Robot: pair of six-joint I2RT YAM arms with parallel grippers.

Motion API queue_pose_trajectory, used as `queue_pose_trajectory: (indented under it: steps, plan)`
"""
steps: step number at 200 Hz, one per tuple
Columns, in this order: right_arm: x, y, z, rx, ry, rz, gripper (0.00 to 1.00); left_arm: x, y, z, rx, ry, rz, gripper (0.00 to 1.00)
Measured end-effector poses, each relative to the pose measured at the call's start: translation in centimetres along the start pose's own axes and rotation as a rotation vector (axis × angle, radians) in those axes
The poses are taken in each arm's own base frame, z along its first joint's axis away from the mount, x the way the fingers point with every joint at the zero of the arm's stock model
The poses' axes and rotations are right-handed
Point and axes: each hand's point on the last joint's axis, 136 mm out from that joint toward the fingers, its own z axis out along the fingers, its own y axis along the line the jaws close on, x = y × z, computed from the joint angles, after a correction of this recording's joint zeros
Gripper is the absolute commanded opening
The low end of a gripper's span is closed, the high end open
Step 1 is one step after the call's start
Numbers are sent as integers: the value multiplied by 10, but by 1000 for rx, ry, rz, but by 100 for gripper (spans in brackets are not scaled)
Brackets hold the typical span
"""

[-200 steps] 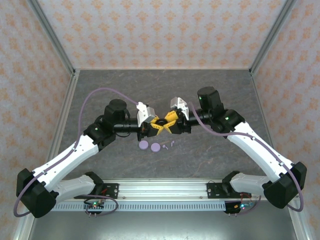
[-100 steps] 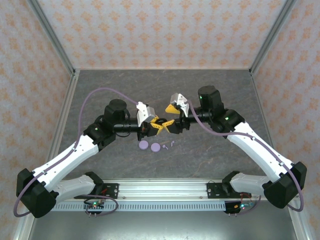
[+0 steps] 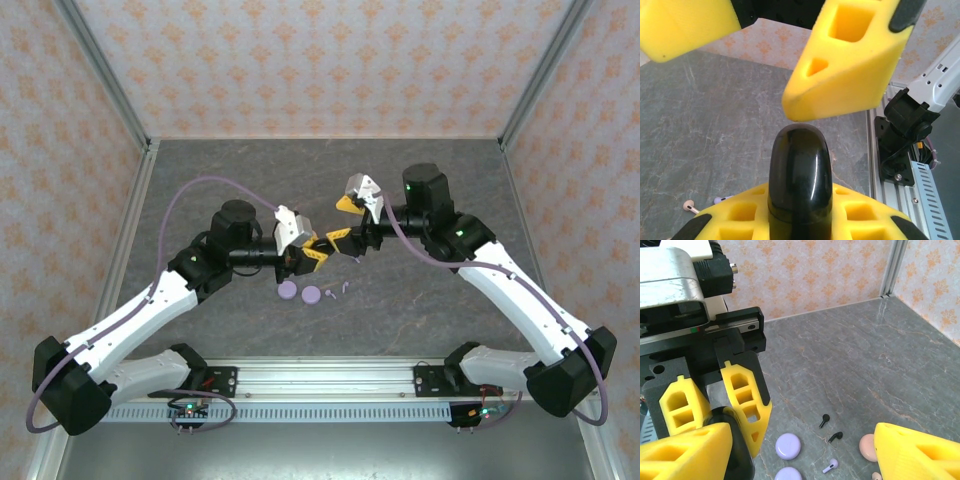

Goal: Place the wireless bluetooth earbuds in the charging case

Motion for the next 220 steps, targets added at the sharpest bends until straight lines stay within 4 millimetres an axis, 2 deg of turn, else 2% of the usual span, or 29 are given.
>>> queue_pose_trajectory:
  steps: [42,92,152,220]
  plan:
    - [0,4,-2,-25,-2,-3,87,1,-1,0,3,3,5,7]
    - [4,18,-3,-98,2,3,87,-3,-1,0,3,-2,9,6]
    - [18,9,10,-98,49,51,79,-3,4,1,-19,6,5,6]
    - [5,-13,7,1,63,52,79,0,3,2,-16,19,14,5]
